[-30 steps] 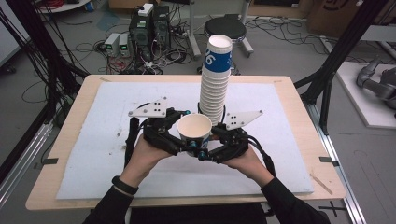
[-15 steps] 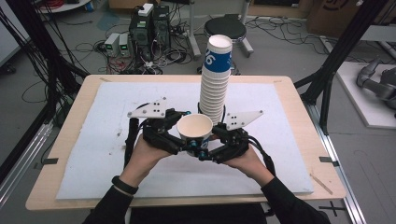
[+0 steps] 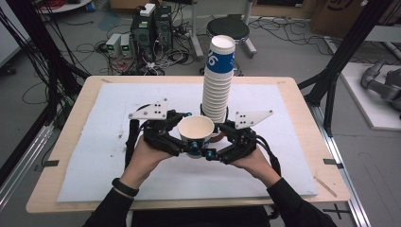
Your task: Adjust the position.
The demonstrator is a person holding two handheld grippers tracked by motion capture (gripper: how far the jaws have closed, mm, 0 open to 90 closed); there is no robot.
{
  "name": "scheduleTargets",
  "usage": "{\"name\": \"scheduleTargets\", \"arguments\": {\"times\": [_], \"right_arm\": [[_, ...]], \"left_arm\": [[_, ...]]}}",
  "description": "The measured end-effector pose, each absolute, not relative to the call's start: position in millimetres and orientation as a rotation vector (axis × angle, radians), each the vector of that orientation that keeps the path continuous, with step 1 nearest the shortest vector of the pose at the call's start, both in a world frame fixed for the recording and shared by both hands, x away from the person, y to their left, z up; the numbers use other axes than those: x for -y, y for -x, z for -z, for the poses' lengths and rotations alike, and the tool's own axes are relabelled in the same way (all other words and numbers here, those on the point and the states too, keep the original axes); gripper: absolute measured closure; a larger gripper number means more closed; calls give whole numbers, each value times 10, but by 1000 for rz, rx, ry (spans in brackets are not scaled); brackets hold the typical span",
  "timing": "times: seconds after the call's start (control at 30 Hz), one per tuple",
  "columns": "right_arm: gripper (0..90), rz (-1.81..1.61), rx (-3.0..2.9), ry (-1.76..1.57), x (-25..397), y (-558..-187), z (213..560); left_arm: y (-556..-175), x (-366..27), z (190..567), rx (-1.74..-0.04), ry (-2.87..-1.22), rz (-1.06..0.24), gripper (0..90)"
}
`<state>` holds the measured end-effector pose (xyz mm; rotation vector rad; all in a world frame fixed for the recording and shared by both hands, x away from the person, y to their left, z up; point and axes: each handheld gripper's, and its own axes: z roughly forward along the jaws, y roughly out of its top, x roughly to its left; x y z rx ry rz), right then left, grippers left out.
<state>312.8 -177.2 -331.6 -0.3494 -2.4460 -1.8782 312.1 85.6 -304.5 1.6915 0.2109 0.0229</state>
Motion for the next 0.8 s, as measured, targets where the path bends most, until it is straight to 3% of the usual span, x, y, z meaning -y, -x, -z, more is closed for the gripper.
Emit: {"name": "scheduleTargets", "arguments": {"times": [0.8], "right_arm": [[195, 1951, 2462, 390, 2157, -3223, 3195]], "left_arm": [[-3137, -944, 3045, -217, -1708, -47, 234]]}}
